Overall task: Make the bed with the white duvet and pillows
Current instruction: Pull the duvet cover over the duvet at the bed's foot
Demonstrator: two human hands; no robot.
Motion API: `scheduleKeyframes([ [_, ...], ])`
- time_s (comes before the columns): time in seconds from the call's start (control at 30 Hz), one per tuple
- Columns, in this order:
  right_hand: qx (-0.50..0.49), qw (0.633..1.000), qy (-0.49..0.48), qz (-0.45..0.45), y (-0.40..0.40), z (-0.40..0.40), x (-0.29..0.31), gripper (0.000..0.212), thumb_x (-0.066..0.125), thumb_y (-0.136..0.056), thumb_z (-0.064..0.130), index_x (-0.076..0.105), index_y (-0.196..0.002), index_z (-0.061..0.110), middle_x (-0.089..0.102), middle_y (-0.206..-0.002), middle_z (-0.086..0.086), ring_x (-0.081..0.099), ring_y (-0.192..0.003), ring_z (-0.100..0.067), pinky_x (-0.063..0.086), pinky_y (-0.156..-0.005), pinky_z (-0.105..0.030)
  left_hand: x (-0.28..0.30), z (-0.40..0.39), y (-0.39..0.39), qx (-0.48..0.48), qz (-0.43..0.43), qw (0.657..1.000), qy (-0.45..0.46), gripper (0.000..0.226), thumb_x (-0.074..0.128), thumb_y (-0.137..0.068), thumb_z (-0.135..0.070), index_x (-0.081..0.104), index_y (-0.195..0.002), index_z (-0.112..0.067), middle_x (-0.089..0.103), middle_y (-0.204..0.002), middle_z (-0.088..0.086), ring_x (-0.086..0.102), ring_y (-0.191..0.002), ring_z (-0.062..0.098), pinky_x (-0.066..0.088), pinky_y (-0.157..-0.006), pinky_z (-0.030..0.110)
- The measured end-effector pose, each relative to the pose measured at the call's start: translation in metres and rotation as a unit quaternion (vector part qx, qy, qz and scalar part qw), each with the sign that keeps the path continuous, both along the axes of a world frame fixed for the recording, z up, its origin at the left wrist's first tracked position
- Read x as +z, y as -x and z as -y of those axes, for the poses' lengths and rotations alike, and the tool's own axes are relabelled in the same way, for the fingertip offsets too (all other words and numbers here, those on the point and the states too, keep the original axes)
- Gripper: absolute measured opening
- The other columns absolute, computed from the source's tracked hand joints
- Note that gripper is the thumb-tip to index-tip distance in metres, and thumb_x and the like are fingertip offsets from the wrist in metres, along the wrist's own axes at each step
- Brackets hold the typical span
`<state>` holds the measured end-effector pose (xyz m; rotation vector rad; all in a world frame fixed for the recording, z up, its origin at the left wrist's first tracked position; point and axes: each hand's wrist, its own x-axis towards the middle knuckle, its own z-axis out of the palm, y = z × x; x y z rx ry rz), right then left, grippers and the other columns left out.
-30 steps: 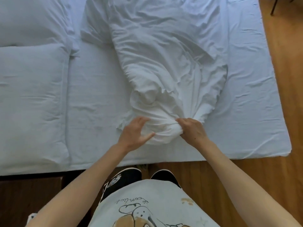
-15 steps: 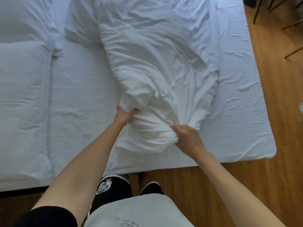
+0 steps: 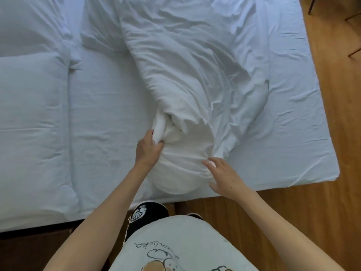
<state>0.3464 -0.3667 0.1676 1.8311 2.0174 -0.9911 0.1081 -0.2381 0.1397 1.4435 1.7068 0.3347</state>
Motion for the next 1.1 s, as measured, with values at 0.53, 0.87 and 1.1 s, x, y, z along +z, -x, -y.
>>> scheduleKeyframes([
  [0.53, 0.419, 0.884, -0.196, 0.060, 0.124, -0.131, 0.074, 0.050, 0.081, -0.062, 0.054, 0.058, -0.083, 0.014, 0.063, -0.079, 0.000, 0.061, -0.082, -0.022, 0.036, -0.105, -0.037, 0.075, 0.077, 0.034, -0.107, 0.016, 0.973, -0.205, 0.011, 0.069, -0.078, -0.013, 0.060, -0.079, -0.007, 0.060, -0.065, 0.003, 0.045, -0.052, 0.014, 0.032, -0.049, 0.024],
  [0.87, 0.263, 0.922, -0.284, -0.012, 0.075, -0.088, 0.122, 0.029, 0.077, -0.049, 0.003, 0.054, -0.062, 0.015, 0.053, -0.051, 0.002, 0.052, -0.045, -0.023, 0.047, -0.057, -0.030, 0.083, 0.078, 0.065, -0.044, 0.168, 0.976, -0.133, 0.044, 0.055, -0.078, -0.051, 0.060, -0.105, -0.016, 0.062, -0.100, -0.004, 0.056, -0.092, 0.011, 0.044, -0.080, 0.021],
  [1.1, 0.201, 0.911, -0.358, -0.044, 0.047, -0.081, 0.158, 0.010, 0.041, -0.067, 0.009, 0.050, -0.063, 0.010, 0.048, -0.054, -0.002, 0.044, -0.048, -0.024, 0.035, -0.060, -0.028, 0.018, 0.048, 0.079, -0.027, 0.213, 0.958, 0.189, 0.112, 0.052, -0.062, -0.081, 0.019, -0.153, -0.022, 0.023, -0.158, -0.001, 0.027, -0.142, 0.015, 0.024, -0.113, 0.034],
])
